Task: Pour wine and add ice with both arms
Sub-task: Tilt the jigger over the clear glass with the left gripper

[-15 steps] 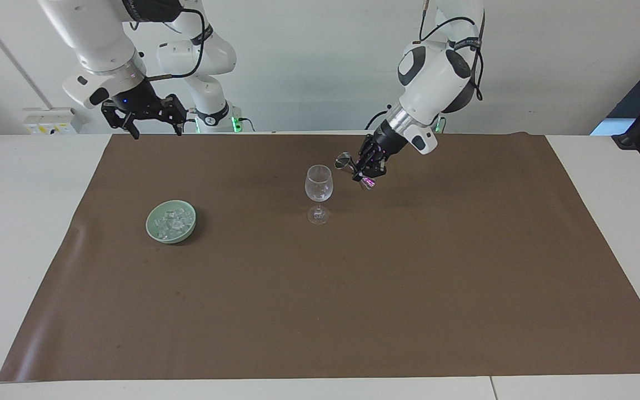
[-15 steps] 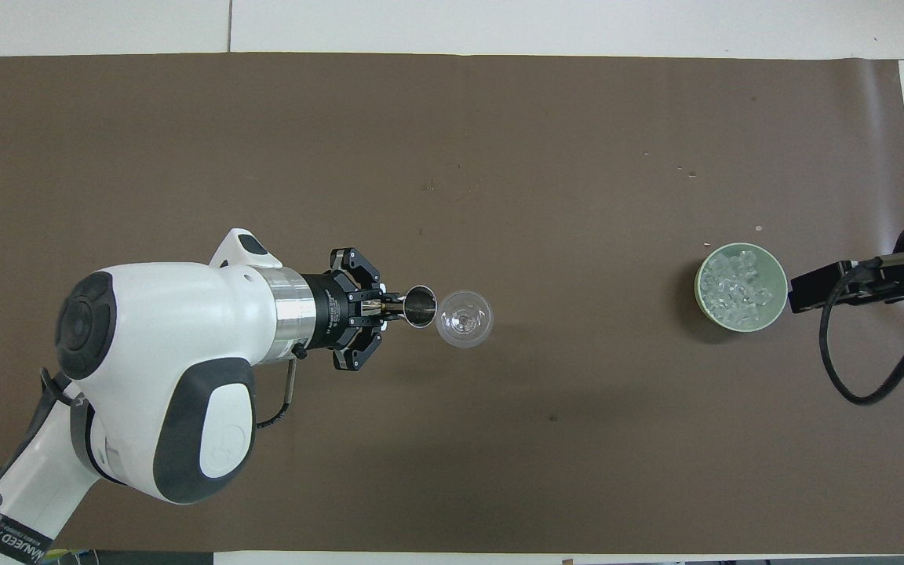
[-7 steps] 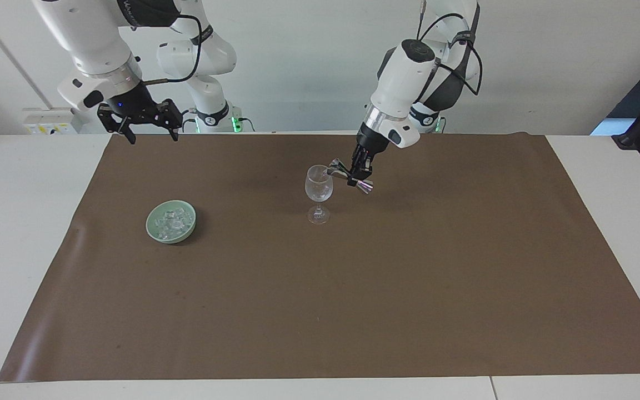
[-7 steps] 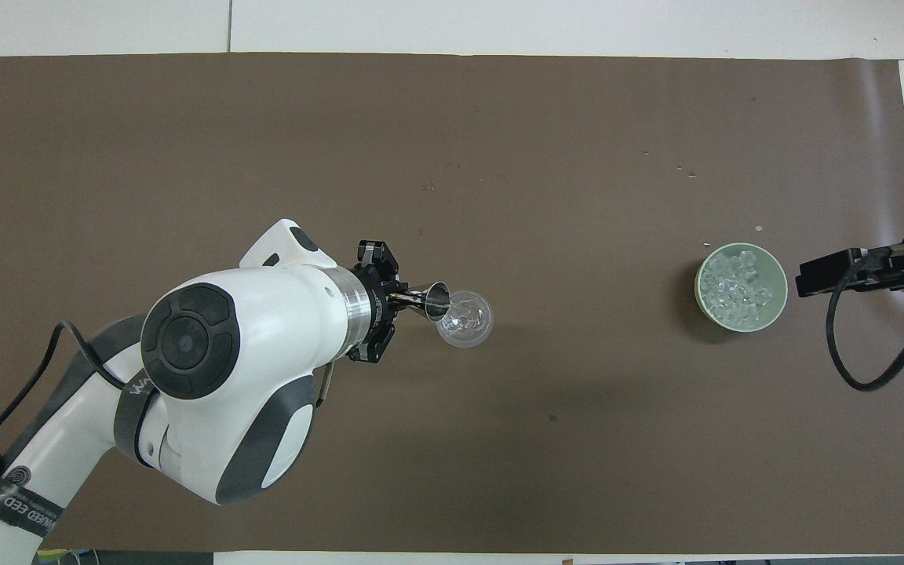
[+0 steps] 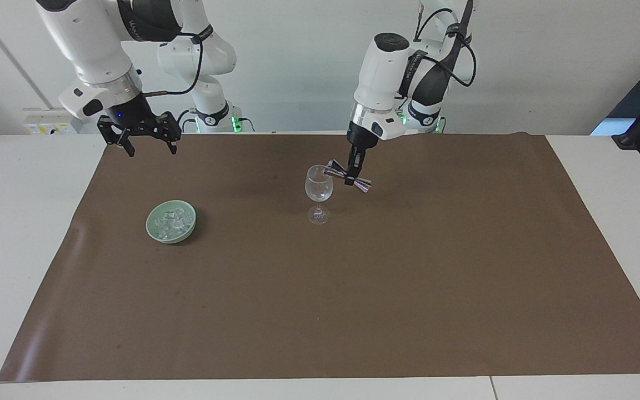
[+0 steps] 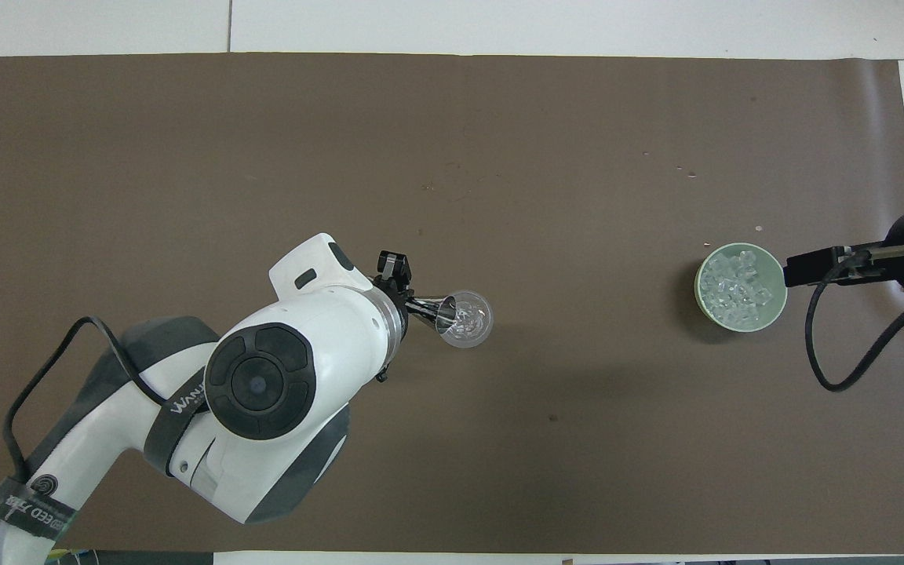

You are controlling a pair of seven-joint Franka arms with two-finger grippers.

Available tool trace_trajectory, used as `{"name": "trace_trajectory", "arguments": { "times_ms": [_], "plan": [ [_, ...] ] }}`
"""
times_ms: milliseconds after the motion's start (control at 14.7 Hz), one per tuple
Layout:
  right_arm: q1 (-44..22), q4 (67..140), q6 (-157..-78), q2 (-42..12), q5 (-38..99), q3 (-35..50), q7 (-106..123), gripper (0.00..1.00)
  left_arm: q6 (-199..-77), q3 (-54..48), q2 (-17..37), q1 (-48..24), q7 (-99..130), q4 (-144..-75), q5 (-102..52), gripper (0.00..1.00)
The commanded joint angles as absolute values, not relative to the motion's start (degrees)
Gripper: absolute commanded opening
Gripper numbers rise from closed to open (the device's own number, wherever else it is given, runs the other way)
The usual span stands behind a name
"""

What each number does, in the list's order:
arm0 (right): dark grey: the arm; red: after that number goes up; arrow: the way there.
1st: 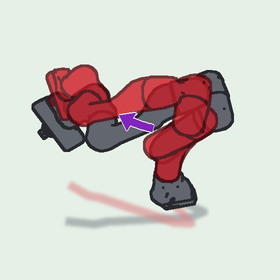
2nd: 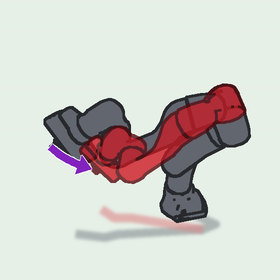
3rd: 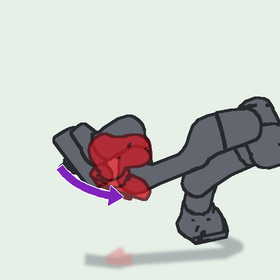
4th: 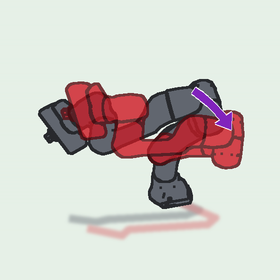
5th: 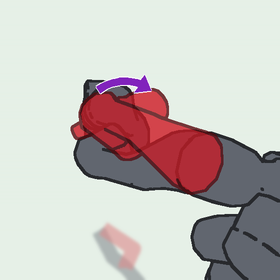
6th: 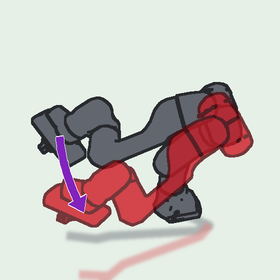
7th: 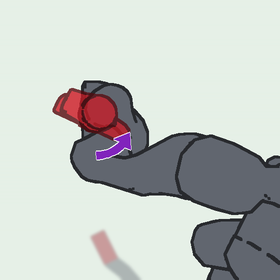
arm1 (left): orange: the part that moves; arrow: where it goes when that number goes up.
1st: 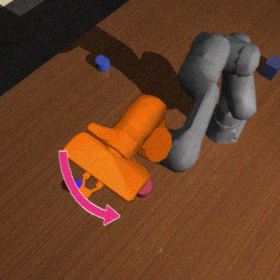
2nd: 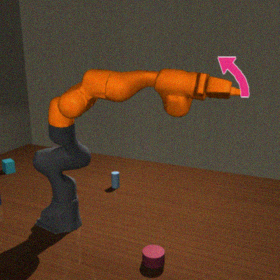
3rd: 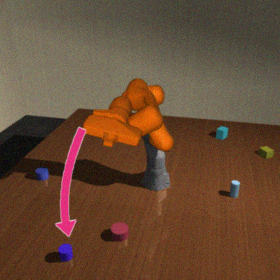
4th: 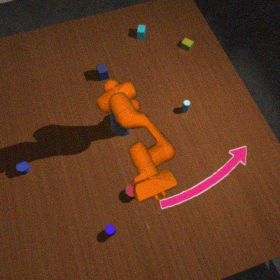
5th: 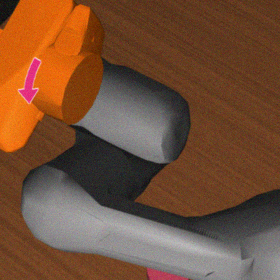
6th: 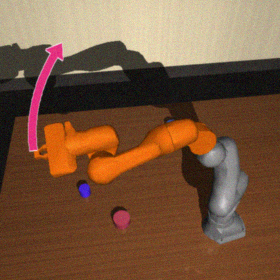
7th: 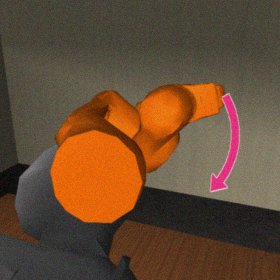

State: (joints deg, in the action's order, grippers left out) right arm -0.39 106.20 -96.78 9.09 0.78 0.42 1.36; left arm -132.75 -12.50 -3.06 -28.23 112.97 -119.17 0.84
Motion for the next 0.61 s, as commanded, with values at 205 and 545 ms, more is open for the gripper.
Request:
{"name": "trace_trajectory", "arguments": {
  "times_ms": [205, 545],
  "plan": [
    [3.77, 109.69, -99.84, 10.64, 1.41, 0.35, 9.39, 1.0, -128.41, -12.04, -2.37, -30.5, 117.15, -114.96, 10.88, 0.0],
    [6.06, 110.21, -100.98, 10.37, 1.41, 0.26, 15.53, 1.0, -128.58, -12.22, -2.46, -32.25, 117.25, -114.7, 17.65, 0.0]
  ]
}}
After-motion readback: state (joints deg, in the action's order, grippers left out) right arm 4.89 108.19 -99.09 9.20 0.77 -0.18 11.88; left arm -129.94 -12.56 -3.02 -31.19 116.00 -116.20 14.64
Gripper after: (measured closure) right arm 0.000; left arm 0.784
